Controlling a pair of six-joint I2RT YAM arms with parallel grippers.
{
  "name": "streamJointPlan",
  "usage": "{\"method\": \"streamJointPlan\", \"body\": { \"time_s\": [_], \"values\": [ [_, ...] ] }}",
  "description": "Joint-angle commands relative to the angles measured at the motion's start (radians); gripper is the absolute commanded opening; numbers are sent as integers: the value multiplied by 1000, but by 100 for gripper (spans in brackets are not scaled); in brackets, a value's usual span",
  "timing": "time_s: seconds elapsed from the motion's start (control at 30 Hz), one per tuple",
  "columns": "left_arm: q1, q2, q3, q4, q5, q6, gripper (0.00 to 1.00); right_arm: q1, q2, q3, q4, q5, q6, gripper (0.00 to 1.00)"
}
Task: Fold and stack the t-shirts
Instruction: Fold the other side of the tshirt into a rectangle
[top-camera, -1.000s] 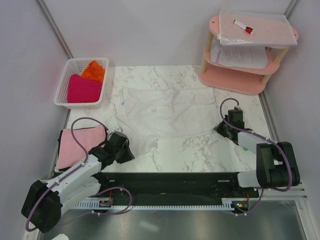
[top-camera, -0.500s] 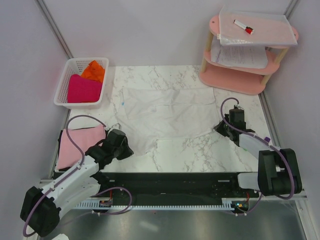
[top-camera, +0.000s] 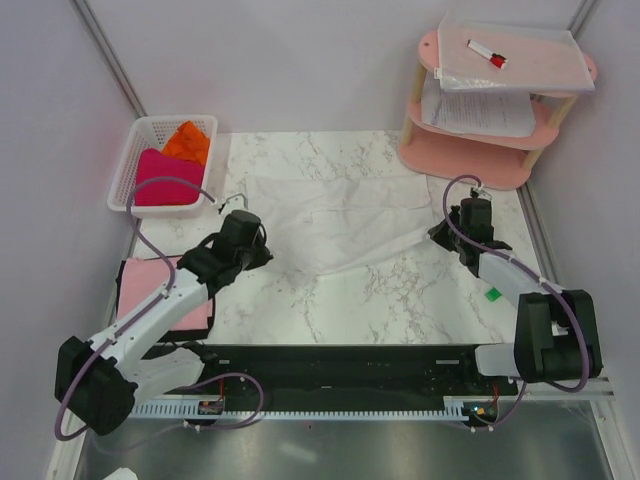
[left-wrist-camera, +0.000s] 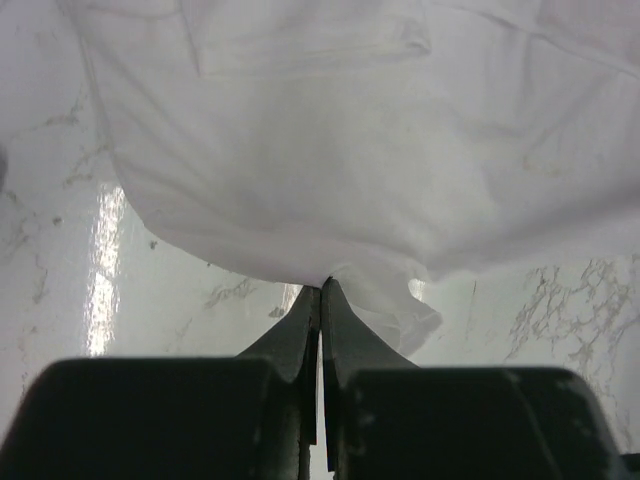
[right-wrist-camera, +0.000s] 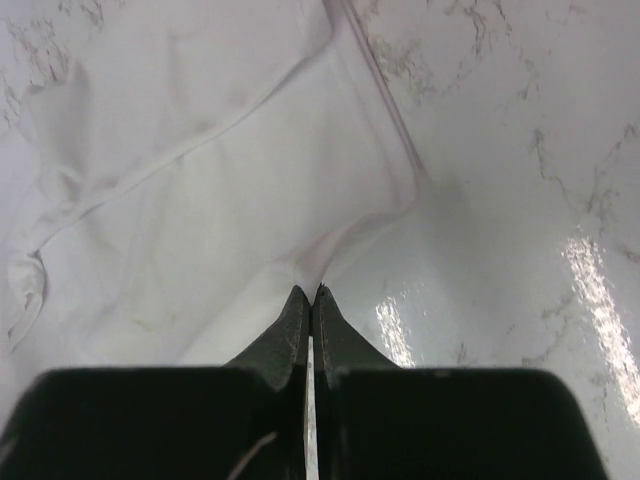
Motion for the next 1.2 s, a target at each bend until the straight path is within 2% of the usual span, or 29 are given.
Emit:
{"method": "streamJointPlan", "body": {
  "time_s": [0.0, 0.27, 0.5, 0.87, 0.97, 1.0, 1.07, 1.1, 1.17],
  "values": [
    [29, 78, 108, 65, -78, 99, 2, -1, 68, 95, 61, 41, 12, 0],
    [112, 221, 232, 131, -56, 178, 2, -2, 277, 220, 99, 41, 46, 0],
    [198, 302, 336, 165, -15, 235, 2, -8, 349, 296, 120, 41, 70, 0],
    [284, 552, 500, 171, 93, 284, 2, -13, 515, 418, 94, 30, 86, 1],
    [289, 611, 554, 171, 97, 292, 2, -16, 576, 457, 71, 28, 90, 9],
    [290, 623, 565, 172, 90, 290, 2, -18, 589, 463, 67, 15, 90, 17],
    [296, 663, 597, 172, 84, 295, 2, -19, 609, 468, 73, 8, 87, 23],
    [306, 677, 609, 169, 85, 297, 2, -18, 606, 458, 109, 5, 89, 37],
    [316, 709, 634, 172, 88, 289, 2, -19, 589, 432, 148, 7, 95, 53]
  ]
}}
